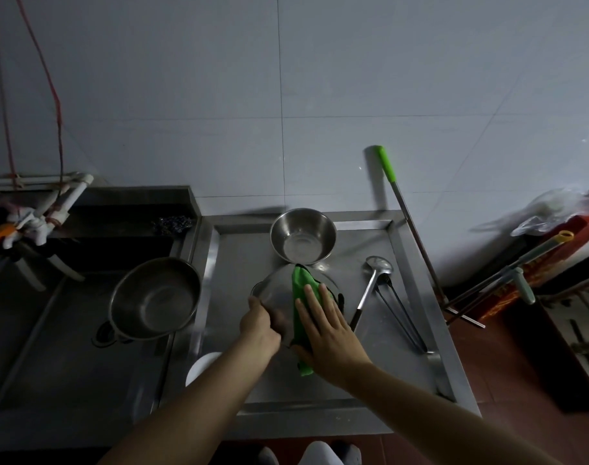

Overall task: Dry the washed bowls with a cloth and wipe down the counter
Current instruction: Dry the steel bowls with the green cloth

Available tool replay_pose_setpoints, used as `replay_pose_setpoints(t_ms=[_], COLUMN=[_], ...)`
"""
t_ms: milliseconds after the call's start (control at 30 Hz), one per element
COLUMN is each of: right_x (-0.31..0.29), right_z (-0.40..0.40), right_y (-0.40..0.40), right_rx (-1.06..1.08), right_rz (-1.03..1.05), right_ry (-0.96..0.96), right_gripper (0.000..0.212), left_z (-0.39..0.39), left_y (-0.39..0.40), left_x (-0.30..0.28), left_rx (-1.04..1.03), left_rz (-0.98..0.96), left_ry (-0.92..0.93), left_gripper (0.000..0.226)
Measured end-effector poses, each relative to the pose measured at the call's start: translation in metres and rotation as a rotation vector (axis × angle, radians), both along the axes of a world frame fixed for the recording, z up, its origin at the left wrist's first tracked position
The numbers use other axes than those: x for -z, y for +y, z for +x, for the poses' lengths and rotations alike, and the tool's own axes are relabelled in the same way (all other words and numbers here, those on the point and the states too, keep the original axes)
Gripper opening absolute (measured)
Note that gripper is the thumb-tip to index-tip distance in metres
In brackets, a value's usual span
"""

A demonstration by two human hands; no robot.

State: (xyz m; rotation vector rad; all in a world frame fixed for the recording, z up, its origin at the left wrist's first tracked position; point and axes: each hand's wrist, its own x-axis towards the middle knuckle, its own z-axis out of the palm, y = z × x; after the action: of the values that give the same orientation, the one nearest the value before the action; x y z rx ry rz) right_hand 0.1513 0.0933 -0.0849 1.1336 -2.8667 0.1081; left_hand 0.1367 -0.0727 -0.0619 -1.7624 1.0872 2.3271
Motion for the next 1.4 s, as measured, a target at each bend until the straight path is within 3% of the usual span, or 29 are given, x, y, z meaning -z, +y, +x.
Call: replay_pose_setpoints(t_ms=[133, 300, 433, 533, 600, 633, 700, 733, 800, 867, 1000, 1200, 1333, 1400], right_x=[0.003, -0.003, -0.015, -0.022, -0.024, -0.024, -0.024, -0.024, -0.025, -0.029, -0.038, -0.043, -0.050, -0.050], right_z=[0.004, -0.019, -0.032, -0.051, -0.059, -0.061, -0.062, -0.062, -0.058, -0.051, -0.034, -0.030, -0.042, -0.048], right_y=[0.000, 0.010, 0.007, 0.012, 0.017, 0.020, 0.026, 0.029, 0.032, 0.029, 0.016, 0.008, 0.018, 0.026], right_rx=[-0.076, -0.102, -0.137, -0.090, -0.077, -0.093, -0.106, -0.097, -0.084, -0.101, -0.081, -0.088, -0.087, -0.081], right_rz=[0.010, -0.014, -0.146, -0.207, -0.218, -0.215, -0.215, -0.224, -0.240, -0.259, -0.289, -0.348, -0.440, -0.538], right_ry=[0.090, 0.181, 0.307, 0.308, 0.264, 0.241, 0.215, 0.201, 0.184, 0.201, 0.229, 0.228, 0.213, 0.176], right_gripper=[0.096, 0.097, 0.065, 0.066, 0.075, 0.077, 0.078, 0.078, 0.077, 0.064, 0.057, 0.053, 0.066, 0.062], left_z=[-0.007, -0.012, -0.025, -0.024, -0.017, -0.012, 0.001, 0.008, 0.019, 0.022, 0.015, 0.008, 0.011, 0.015], left_y=[-0.002, -0.004, -0.013, -0.017, -0.016, -0.015, -0.020, -0.024, -0.026, -0.022, -0.014, -0.016, -0.026, -0.031], left_x=[-0.012, -0.004, 0.008, -0.016, -0.029, -0.033, -0.028, -0.024, -0.016, -0.003, 0.007, -0.004, -0.002, -0.001], left_rx=[-0.114, -0.082, 0.052, 0.167, 0.397, 0.550, 0.854, 0.984, 1.242, 1.350, 1.025, 0.881, 0.644, 0.466], left_rz=[0.084, 0.168, 0.225, 0.195, 0.044, -0.123, -0.720, -0.985, -1.304, -1.552, -1.673, -1.798, -1.510, -1.399], left_ry=[0.082, 0.089, 0.089, 0.148, 0.111, 0.049, 0.050, 0.186, 0.458, 0.568, 0.628, 0.725, 0.708, 0.693], left_gripper=[0.051, 0.047, 0.047, 0.036, 0.031, 0.031, 0.036, 0.052, 0.080, 0.082, 0.061, 0.058, 0.041, 0.039])
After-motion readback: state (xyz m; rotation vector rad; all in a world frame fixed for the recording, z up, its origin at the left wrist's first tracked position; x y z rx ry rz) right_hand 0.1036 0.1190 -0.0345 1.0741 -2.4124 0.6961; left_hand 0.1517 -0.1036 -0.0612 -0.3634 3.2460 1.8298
